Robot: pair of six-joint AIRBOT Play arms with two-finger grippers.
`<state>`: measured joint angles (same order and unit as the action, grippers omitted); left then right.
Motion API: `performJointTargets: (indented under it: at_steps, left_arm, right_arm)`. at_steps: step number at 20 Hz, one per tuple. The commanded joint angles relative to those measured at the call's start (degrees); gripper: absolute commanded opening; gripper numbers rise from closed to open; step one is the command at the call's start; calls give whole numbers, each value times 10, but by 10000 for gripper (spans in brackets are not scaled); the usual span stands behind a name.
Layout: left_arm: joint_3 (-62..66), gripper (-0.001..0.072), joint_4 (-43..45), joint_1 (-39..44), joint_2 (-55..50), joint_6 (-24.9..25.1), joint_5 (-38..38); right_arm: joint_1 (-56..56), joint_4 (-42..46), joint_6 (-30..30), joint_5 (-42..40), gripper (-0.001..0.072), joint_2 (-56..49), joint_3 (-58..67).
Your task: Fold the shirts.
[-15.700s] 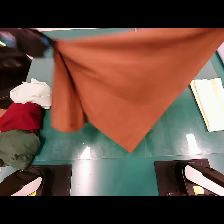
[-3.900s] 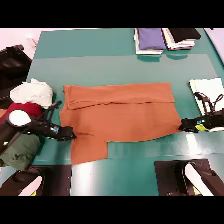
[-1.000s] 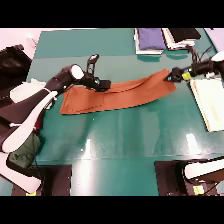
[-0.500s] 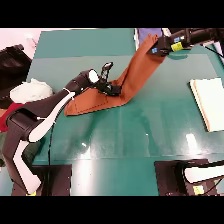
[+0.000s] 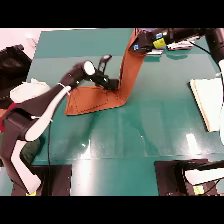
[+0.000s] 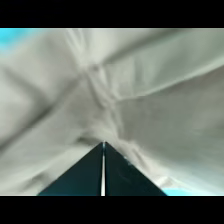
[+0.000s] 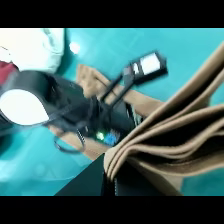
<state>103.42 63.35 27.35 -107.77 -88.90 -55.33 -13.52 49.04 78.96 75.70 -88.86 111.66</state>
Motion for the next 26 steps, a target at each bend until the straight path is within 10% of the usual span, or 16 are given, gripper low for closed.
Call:
performJointTargets:
  at_steps: [1, 7, 9, 21, 23, 26]
  left_arm:
    - [18, 25, 64, -62, 76, 0, -36]
    - [18, 25, 123, -210, 269, 8, -56]
    - [18, 25, 133, -240, 311, 9, -59]
    - [12, 25, 118, -256, 340, 11, -87]
    - [7, 25, 101, -256, 340, 16, -81]
    - [-10, 25, 78, -256, 338, 24, -76]
  right_arm:
    - [-48, -7, 3, -37, 15, -9, 1]
    - [-192, -162, -100, -207, 43, -134, 2]
    - [-233, -187, -131, -250, 291, -186, 30]
    - [-20, 21, -55, -159, 311, -35, -247]
    - [26, 2, -55, -152, 534, -44, -295]
    - [52, -59, -55, -153, 550, -81, -334]
